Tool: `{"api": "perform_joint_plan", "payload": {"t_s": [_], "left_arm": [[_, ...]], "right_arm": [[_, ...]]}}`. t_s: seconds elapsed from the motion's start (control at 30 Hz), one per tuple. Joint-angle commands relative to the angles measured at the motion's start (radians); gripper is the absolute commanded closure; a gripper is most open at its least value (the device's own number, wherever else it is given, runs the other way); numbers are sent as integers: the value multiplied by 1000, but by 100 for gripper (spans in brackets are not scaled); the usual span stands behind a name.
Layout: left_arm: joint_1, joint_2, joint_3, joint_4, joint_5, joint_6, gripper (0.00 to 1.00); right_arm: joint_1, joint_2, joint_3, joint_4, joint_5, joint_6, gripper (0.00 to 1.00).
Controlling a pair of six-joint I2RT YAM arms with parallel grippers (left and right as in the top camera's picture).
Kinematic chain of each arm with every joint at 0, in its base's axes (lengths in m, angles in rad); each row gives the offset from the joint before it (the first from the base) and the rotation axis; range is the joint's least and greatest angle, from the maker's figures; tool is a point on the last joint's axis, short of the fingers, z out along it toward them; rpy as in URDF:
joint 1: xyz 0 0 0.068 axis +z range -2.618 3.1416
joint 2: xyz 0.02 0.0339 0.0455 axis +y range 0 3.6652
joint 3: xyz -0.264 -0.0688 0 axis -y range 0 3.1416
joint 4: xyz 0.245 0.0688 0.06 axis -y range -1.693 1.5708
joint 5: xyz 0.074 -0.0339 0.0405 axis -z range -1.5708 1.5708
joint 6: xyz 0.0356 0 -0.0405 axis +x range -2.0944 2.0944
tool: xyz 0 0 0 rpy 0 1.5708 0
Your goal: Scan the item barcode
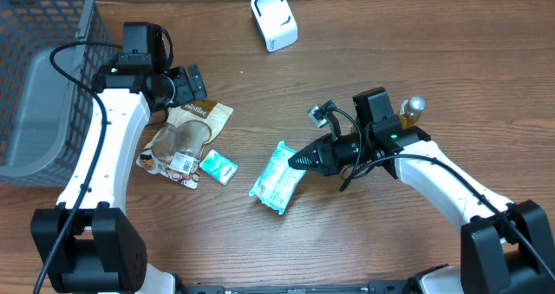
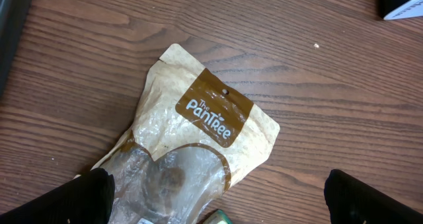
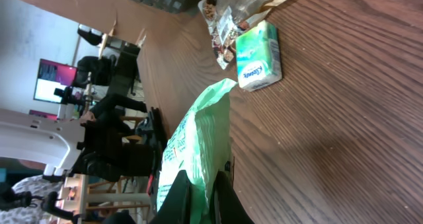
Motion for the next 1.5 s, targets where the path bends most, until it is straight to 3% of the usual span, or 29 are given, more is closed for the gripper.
{"api": "perform_joint_plan", "payload": {"t_s": [0.0,1.03,1.27,1.47], "left_arm": [[3,11,-8,-2,-3,4,0],[3,11,-8,-2,-3,4,0],[3,11,-8,-2,-3,4,0],[3,11,-8,-2,-3,4,0]], "right_arm": [[-8,-11,3,4,16,-5,96],[90,-11,3,0,352,-1,96],[124,-11,23,54,476,78,96],[124,-11,252,-172,585,105,96]]}}
